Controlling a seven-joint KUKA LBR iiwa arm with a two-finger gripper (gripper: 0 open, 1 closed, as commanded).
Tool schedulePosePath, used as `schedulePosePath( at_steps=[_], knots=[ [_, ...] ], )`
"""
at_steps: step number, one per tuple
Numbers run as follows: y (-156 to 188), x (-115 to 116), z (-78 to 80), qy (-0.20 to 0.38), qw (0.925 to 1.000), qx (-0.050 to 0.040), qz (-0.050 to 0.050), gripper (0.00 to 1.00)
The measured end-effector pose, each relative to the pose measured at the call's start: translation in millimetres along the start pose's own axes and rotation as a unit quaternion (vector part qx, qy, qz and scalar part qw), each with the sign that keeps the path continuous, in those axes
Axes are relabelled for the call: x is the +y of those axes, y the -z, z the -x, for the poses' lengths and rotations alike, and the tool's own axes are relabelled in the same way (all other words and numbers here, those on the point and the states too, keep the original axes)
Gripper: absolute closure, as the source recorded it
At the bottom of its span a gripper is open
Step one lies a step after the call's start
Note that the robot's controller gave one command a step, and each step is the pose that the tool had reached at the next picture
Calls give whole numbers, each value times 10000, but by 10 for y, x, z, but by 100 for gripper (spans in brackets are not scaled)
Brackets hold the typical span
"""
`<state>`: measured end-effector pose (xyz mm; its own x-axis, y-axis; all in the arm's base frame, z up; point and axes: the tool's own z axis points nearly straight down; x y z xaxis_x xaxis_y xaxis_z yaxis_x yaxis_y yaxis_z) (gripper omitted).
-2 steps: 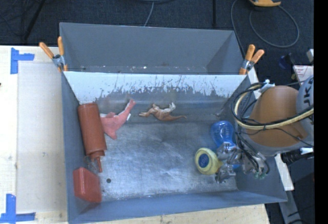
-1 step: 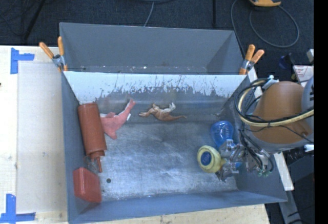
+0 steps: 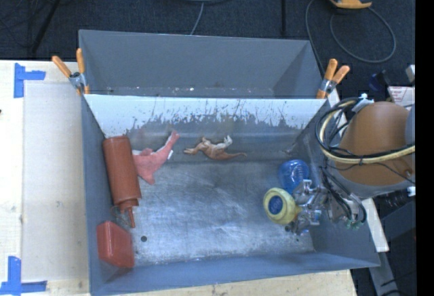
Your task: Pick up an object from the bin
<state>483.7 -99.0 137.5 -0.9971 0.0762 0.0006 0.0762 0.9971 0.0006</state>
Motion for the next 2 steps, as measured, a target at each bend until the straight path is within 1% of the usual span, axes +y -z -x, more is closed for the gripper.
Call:
schedulePosePath(
  at_steps=[2],
  knots=[
    [187,-1,1,3,10000,1,0,100]
  ],
)
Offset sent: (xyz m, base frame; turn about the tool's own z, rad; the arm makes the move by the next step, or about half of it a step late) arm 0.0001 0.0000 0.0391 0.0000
